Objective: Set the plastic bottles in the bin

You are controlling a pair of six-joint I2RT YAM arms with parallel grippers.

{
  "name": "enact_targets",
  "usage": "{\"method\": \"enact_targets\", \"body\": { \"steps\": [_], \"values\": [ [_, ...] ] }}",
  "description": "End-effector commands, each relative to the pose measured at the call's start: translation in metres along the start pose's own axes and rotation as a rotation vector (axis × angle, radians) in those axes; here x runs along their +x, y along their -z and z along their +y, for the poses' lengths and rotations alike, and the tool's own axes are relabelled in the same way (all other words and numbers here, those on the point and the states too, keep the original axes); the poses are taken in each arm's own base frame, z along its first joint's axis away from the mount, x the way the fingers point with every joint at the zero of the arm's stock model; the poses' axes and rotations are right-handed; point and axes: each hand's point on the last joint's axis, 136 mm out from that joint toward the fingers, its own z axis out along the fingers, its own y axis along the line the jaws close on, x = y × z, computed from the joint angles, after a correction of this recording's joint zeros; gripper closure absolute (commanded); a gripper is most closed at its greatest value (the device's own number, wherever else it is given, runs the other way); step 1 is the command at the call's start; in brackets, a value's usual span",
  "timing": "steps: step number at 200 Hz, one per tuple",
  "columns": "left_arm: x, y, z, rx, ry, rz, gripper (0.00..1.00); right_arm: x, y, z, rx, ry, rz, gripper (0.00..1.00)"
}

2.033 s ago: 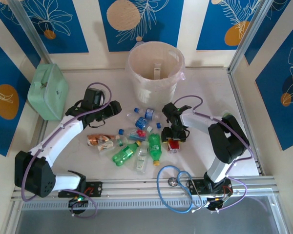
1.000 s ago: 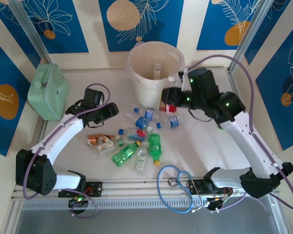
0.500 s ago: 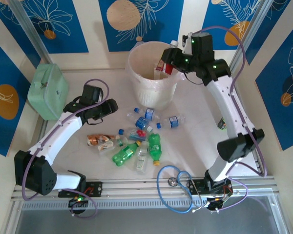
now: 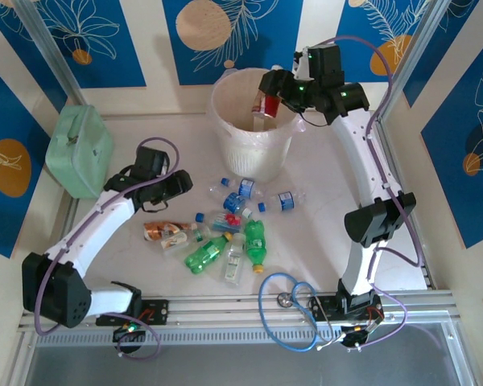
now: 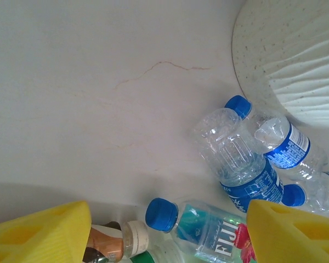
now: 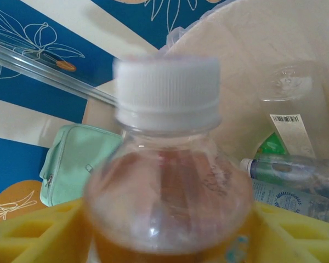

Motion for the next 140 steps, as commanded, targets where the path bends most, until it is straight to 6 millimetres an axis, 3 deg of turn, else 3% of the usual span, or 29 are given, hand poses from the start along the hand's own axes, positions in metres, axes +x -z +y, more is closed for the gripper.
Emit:
{"method": "enact_targets", "body": {
  "steps": [1,26,57,95,116,140],
  "values": [
    [0.002,0.006,0.013,-0.036,-0.013,-0.01,0.22,0.002,0.007,0.003,0.008,0.006,0.008,0.26],
    [0.004,0.01,0.015,-0.041,-0.007,-0.013,0.17,0.003,0.013,0.005,0.011,0.019,0.008,0.25],
    [0.007,0.018,0.019,-0.055,-0.001,-0.017,0.16,0.016,0.035,0.026,-0.019,0.078,-0.003,0.26],
    [0.019,0.034,0.034,-0.105,0.024,-0.02,0.16,0.064,0.07,0.052,-0.049,0.187,0.001,0.26],
    [0.03,0.044,0.049,-0.142,0.106,-0.033,0.13,0.094,0.087,0.053,-0.05,0.22,0.015,0.26],
    [0.047,0.049,0.069,-0.187,0.261,-0.043,0.08,0.123,0.1,0.042,-0.023,0.225,0.039,0.26]
  ]
}}
